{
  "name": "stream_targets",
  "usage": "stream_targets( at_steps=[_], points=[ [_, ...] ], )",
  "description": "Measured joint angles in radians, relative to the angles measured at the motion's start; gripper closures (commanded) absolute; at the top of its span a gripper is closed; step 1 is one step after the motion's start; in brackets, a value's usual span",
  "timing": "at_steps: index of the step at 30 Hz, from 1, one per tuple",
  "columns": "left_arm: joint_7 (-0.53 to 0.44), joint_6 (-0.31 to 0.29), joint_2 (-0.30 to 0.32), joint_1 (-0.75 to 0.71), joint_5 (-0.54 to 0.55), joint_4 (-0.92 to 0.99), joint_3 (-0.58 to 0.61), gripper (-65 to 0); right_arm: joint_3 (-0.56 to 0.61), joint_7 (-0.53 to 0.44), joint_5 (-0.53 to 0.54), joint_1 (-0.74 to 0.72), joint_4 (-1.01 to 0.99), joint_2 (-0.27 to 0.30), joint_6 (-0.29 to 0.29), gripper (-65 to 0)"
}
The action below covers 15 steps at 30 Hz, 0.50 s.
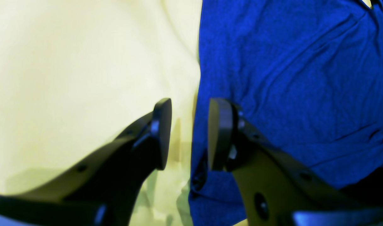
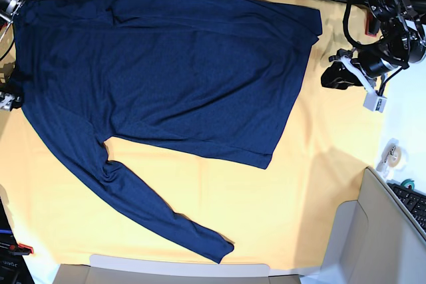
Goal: Fold the T-shirt properly
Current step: 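Move both grippers to the shirt's side edges and grasp them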
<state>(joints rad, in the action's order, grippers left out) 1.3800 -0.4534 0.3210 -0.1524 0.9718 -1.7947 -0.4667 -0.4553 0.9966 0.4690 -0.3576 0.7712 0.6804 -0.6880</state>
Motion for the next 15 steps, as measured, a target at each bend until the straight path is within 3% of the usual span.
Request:
stream_targets(
  at_steps=[5,15],
  points=[
    [0.0,0.0,0.0,0.0,0.0,0.0,0.0,-19.9,0.069,-0.037,0.005,-0.008,0.013,-0.026,0.002,-35.2],
    [0.0,0.0,0.0,0.0,0.0,0.0,0.0,-19.9,0.072,-0.056,0.008,-0.017,0.026,-0.069,0.003,-34.8]
  ],
)
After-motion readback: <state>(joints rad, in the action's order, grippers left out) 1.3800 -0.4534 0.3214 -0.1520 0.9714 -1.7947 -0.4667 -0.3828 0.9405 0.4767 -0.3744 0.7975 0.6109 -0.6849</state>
